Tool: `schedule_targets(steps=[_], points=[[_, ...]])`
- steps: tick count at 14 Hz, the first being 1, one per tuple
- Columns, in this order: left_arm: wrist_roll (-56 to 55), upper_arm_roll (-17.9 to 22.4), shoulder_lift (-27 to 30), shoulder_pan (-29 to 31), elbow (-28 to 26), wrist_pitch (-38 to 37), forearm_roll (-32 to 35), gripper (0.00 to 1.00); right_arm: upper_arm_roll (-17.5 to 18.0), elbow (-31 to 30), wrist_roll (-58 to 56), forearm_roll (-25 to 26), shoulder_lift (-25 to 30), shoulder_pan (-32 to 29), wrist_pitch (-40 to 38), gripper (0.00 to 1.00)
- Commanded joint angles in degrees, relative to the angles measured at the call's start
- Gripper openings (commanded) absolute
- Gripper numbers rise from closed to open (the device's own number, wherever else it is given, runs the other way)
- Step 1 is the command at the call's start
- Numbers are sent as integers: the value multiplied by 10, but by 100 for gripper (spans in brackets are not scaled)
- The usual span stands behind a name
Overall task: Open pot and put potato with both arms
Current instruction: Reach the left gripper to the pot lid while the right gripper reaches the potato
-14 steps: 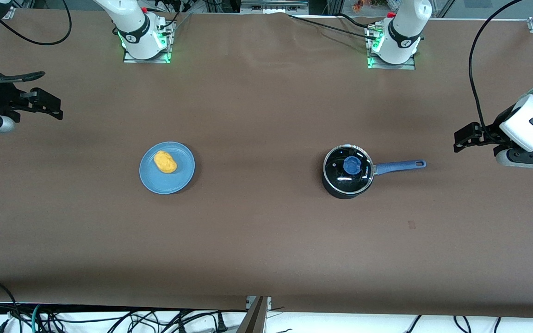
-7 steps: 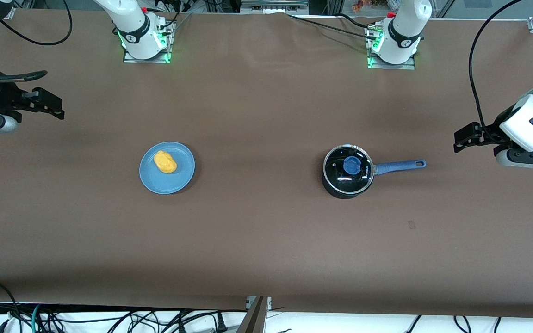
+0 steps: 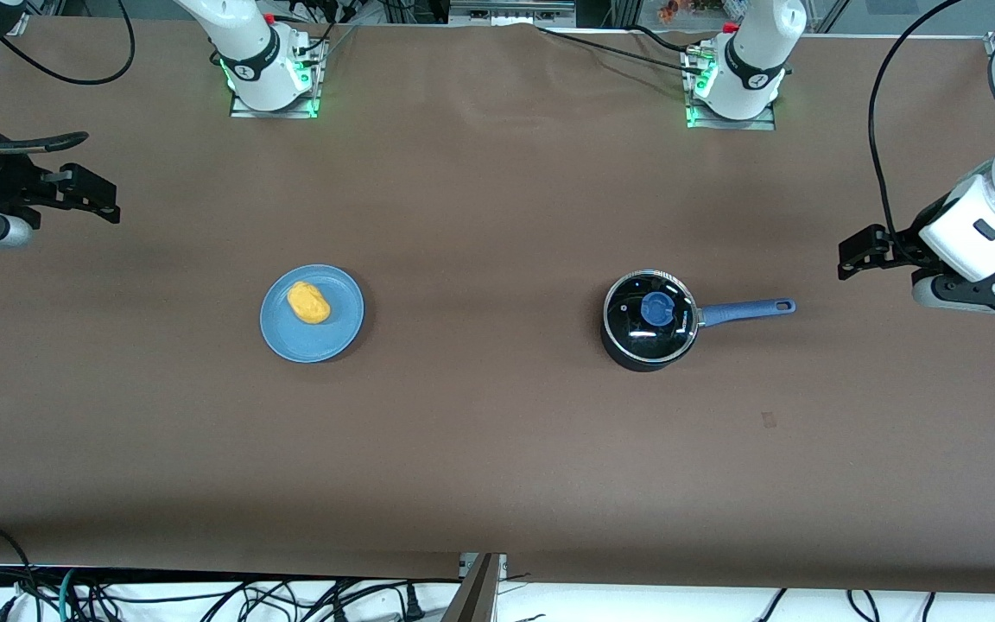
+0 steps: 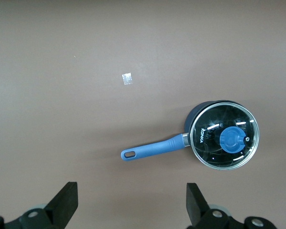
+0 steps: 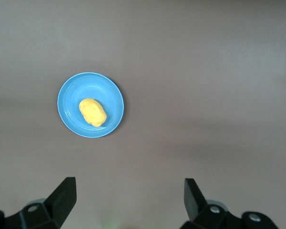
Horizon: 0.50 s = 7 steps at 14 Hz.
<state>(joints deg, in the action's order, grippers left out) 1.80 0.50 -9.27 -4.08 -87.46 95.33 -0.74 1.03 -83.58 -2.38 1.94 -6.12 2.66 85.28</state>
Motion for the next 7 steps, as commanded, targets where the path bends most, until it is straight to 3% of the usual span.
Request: schedule_targets(steps=[1,3,6,7], points=[[1,-1,-19,-18,4,-9,2,100,6,8,1,2,-1,-5,0,100],[0,-1,-64,-24,4,-13,14,100,6,8,2,1,-1,-2,0,100],[-22,-5,-69,-27,6,-23,-7,100,8,8,1,1,-1,-2,0,100],[-82,-16,-68,-36,6,-34,-13,100,8,8,1,1,-2,-1,0,100]])
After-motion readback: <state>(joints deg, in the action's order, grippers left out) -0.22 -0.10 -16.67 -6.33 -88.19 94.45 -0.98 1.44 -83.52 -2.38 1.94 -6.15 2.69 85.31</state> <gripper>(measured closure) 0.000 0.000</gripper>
